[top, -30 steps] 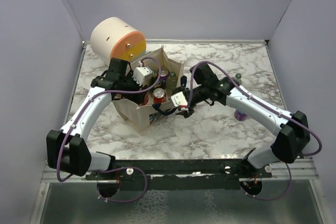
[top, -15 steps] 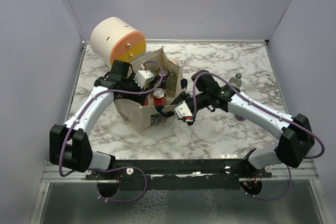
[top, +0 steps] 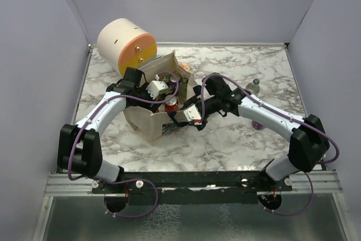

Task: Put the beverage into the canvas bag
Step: Place the drink in the canvas bag.

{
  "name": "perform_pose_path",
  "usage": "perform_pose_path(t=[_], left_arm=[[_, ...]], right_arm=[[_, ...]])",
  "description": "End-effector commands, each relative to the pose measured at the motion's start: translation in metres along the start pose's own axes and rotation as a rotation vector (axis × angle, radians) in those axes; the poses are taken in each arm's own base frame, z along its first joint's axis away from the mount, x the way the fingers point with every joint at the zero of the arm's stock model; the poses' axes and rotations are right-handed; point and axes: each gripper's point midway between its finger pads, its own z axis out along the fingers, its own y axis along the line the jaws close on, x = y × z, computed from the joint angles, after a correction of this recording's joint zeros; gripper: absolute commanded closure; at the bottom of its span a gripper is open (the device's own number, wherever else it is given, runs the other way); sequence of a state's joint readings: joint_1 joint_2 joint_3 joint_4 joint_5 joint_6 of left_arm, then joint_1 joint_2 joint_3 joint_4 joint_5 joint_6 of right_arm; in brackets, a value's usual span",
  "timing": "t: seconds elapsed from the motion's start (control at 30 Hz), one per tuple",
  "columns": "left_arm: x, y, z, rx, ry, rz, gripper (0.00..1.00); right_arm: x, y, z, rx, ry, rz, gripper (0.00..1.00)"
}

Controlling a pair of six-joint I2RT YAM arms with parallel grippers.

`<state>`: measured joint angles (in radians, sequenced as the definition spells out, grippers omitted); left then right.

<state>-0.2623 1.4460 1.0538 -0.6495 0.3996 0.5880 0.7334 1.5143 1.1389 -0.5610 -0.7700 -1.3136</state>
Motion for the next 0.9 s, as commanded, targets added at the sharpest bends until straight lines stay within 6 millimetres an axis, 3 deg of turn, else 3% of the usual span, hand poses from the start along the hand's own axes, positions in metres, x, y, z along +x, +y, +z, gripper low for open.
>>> perform_pose_path(t=[0.0, 0.3, 0.87], left_arm=[[-0.007, 0.004, 0.008, 0.012, -0.040, 0.071, 1.00], [0.002, -0.003, 0.023, 0.070, -0.032, 0.105, 1.00], [0.010, -0.021, 0.048, 0.133, -0.009, 0.112, 0.98]], right_arm=[[0.007, 0.003, 0.006, -0.030, -0.016, 0.065, 0.32], [0.012, -0.003, 0.009, -0.019, 0.004, 0.092, 0.31], [0.003, -0.025, -0.007, 0.042, 0.043, 0.141, 0.29]])
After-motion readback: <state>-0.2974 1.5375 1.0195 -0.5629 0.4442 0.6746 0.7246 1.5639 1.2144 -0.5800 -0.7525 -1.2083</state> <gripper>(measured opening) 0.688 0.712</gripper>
